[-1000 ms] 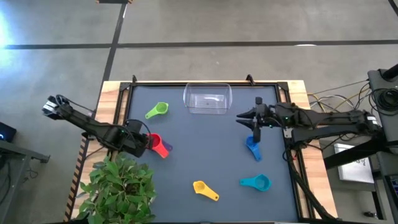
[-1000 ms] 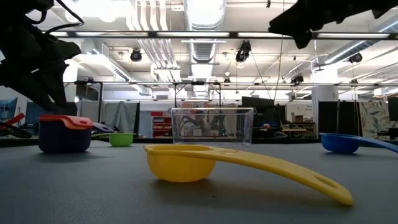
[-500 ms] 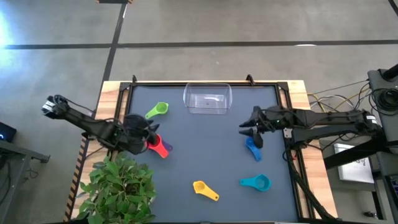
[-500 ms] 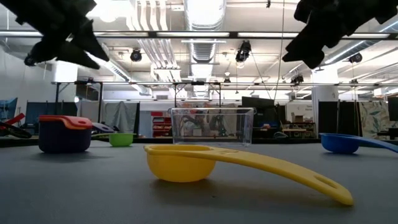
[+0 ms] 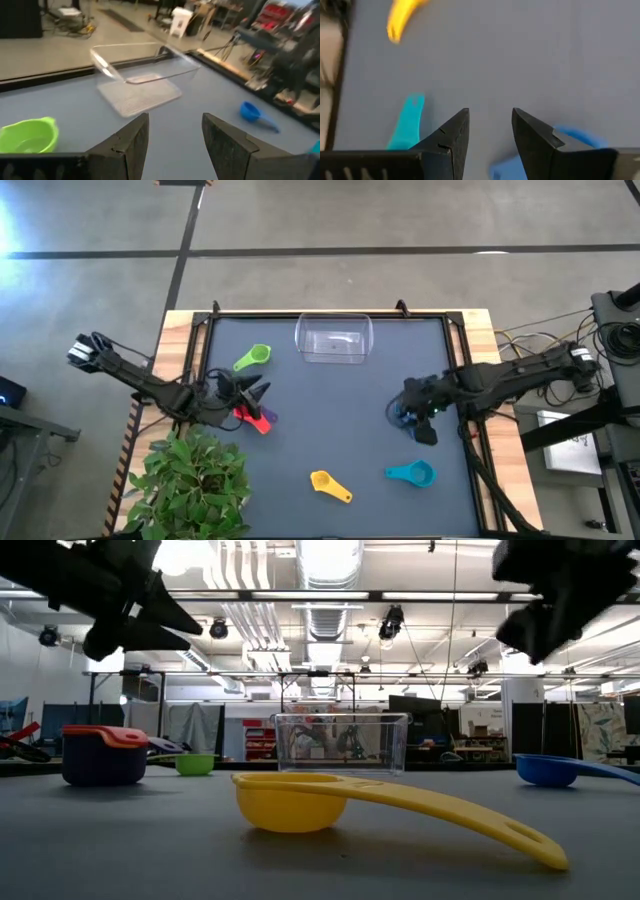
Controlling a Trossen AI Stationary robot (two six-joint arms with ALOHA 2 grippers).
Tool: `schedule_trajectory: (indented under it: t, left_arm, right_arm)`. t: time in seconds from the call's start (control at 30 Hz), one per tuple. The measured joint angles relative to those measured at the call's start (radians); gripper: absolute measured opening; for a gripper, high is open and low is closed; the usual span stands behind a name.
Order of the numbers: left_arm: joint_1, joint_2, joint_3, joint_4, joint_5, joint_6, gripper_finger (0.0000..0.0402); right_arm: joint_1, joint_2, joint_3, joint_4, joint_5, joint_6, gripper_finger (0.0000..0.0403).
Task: Nest measuring cups in basket
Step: Stack the light blue measuring cup on top of the red measuring cup
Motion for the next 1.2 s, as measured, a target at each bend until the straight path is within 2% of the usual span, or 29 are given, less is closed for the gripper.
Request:
schedule_trajectory:
  t: [0.13, 0.2, 0.67, 0.87, 1.2]
  left_arm:
    - [-0.001, 0.000, -0.071, 0.235, 0.005, 0.123, 0.0167]
    - [-0.001, 0.000, -0.090, 0.298, 0.009, 0.172, 0.0167]
    - [-0.001, 0.038, -0.094, 0.310, 0.014, 0.198, 0.0167]
    - [-0.001, 0.046, -0.094, 0.314, 0.029, 0.190, 0.0167]
    - [-0.001, 0.046, -0.093, 0.314, 0.029, 0.201, 0.0167]
  right_arm:
    - [0.074, 0.076, -0.003, -0.082, 0.000, 0.034, 0.0136]
    - [0.110, 0.105, -0.009, -0.097, 0.000, 0.061, 0.0136]
    - [0.336, 0.267, -0.015, 0.009, -0.009, 0.256, 0.0139]
    - [0.377, 0.261, -0.026, -0.005, -0.004, 0.557, 0.0141]
    - [0.478, 0.199, -0.062, 0.002, 0.042, 0.930, 0.0141]
